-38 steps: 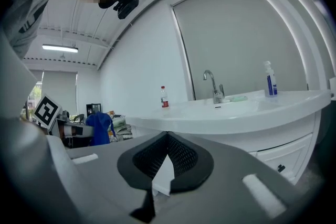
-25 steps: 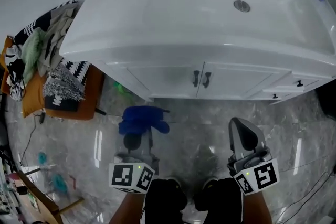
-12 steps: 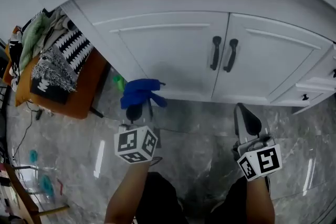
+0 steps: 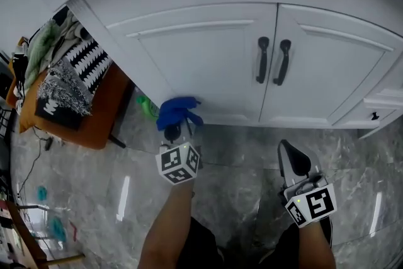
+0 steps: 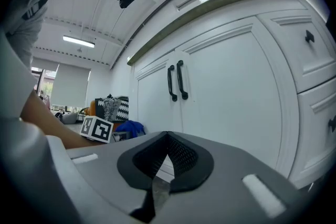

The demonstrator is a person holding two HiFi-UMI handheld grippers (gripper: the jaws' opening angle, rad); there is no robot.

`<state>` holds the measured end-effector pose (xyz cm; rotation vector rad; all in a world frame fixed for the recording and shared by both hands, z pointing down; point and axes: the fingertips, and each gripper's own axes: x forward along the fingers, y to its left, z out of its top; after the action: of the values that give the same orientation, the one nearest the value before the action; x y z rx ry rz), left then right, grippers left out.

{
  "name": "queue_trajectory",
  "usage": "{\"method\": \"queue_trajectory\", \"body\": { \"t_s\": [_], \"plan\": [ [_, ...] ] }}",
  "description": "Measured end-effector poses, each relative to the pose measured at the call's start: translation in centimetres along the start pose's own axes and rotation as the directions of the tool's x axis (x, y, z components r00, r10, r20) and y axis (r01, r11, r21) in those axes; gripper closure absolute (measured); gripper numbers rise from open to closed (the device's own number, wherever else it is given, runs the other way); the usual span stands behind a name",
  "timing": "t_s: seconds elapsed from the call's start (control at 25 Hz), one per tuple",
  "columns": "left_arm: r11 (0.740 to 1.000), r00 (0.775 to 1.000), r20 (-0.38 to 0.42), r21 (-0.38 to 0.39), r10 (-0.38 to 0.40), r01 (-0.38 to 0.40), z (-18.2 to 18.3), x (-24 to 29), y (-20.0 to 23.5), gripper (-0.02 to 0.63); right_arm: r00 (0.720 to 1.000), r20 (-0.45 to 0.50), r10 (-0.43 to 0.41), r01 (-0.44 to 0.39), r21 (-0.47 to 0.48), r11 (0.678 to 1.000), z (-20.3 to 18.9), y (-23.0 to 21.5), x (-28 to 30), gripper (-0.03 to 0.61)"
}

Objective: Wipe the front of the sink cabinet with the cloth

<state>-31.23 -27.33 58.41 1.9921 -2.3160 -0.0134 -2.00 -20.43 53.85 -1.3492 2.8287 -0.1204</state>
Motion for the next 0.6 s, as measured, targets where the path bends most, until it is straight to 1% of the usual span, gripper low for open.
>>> {"method": "queue_trajectory", "body": {
  "t_s": [0.12, 0.24, 0.32, 0.4, 0.52, 0.6],
  "plan": [
    [1.0, 0.999, -0.049, -0.01, -0.01, 0.009, -2.7, 0.5, -0.1, 0.566, 1.0, -0.011, -0.016, 0.016, 0.009, 1.0, -0.3, -0.2, -0.6, 0.58],
    [1.0, 0.996, -0.09, -0.007, -0.013, 0.012, -4.3, 1.2, -0.2, 0.564, 0.999, -0.008, -0.044, 0.044, 0.018, 0.999, 0.1, -0.7, -1.1, 0.579],
    [0.999, 0.994, -0.102, -0.01, -0.034, 0.033, -4.8, 1.7, -0.6, 0.535, 0.999, -0.006, -0.053, 0.053, 0.016, 0.998, 0.3, -0.7, -1.2, 0.578],
    [0.998, 0.992, -0.106, -0.006, -0.063, 0.063, -4.9, 2.1, -1.3, 0.484, 0.998, 0.0, -0.055, 0.055, 0.011, 0.998, 0.6, -0.6, -1.2, 0.579],
    [0.994, 0.989, -0.103, 0.005, -0.106, 0.107, -4.9, 2.2, -2.3, 0.443, 0.998, 0.006, -0.056, 0.056, 0.005, 0.998, 1.0, -0.2, -1.2, 0.578],
    [0.993, 0.989, -0.093, 0.002, -0.116, 0.117, -4.6, 2.2, -2.5, 0.432, 0.998, 0.004, -0.055, 0.055, -0.008, 0.998, 1.1, 0.0, -1.3, 0.579]
  ]
}}
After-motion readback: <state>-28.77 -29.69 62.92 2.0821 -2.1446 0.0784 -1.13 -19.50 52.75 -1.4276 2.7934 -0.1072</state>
